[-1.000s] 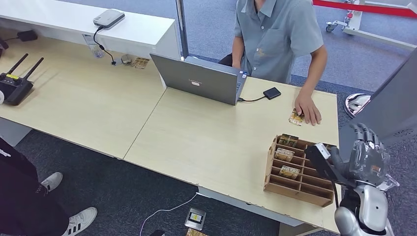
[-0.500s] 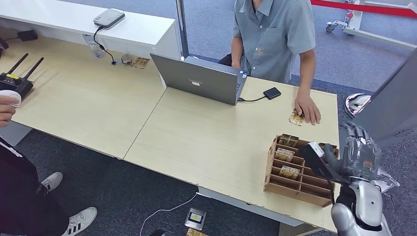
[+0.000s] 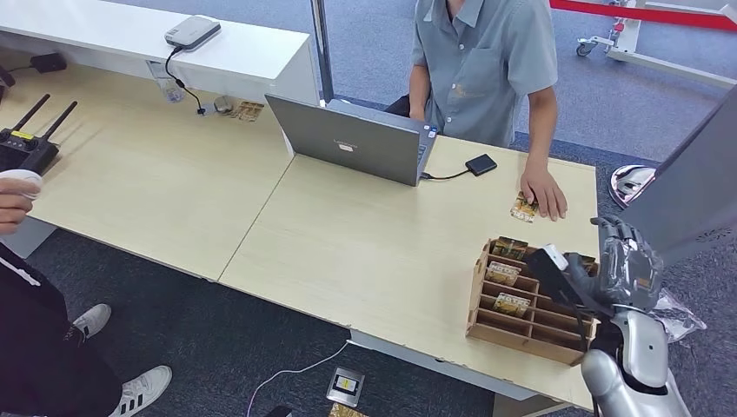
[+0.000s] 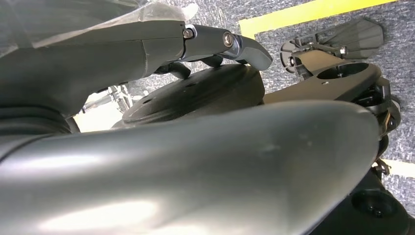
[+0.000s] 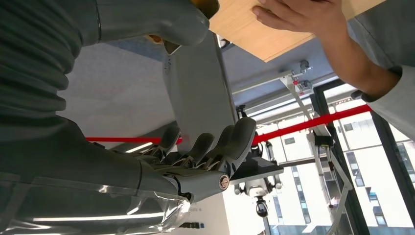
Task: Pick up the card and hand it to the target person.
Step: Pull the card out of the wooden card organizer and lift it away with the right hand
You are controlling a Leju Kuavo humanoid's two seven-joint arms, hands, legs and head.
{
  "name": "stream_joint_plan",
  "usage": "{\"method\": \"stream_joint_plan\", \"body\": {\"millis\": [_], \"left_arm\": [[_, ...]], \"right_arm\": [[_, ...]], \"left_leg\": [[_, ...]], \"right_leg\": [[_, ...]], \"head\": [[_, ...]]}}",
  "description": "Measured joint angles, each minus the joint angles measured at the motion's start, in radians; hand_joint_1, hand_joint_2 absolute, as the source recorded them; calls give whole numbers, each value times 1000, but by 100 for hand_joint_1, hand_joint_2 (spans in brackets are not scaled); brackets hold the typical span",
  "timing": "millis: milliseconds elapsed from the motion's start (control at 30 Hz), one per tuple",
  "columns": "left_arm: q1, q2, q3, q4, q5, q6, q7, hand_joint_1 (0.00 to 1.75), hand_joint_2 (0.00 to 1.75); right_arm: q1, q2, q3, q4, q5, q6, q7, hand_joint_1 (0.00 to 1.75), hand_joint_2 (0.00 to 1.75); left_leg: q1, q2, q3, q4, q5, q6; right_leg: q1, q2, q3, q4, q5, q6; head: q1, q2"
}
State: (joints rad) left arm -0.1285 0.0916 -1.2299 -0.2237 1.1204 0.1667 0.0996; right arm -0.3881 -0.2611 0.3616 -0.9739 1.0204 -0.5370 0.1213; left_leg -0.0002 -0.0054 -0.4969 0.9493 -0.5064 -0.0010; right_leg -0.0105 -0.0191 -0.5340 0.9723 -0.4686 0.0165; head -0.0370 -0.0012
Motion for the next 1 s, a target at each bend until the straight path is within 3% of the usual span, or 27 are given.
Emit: {"method": "stream_joint_plan", "body": {"millis": [633,1000], "left_arm": [[0,0,0,0,2,0,0,0,0],[0,0,0,2,1,-2,-2,0,0]], "right_arm": [[-27,8,33,117,-42,-26,-22,61,175],[-55,12,50,154,-46,-26,-22,72,175]], "left_leg": [[0,0,0,0,0,0],[0,0,0,0,0,0]], "right_leg": [[0,0,0,0,0,0],[0,0,0,0,0,0]], "head": [[0,0],[0,0]]}}
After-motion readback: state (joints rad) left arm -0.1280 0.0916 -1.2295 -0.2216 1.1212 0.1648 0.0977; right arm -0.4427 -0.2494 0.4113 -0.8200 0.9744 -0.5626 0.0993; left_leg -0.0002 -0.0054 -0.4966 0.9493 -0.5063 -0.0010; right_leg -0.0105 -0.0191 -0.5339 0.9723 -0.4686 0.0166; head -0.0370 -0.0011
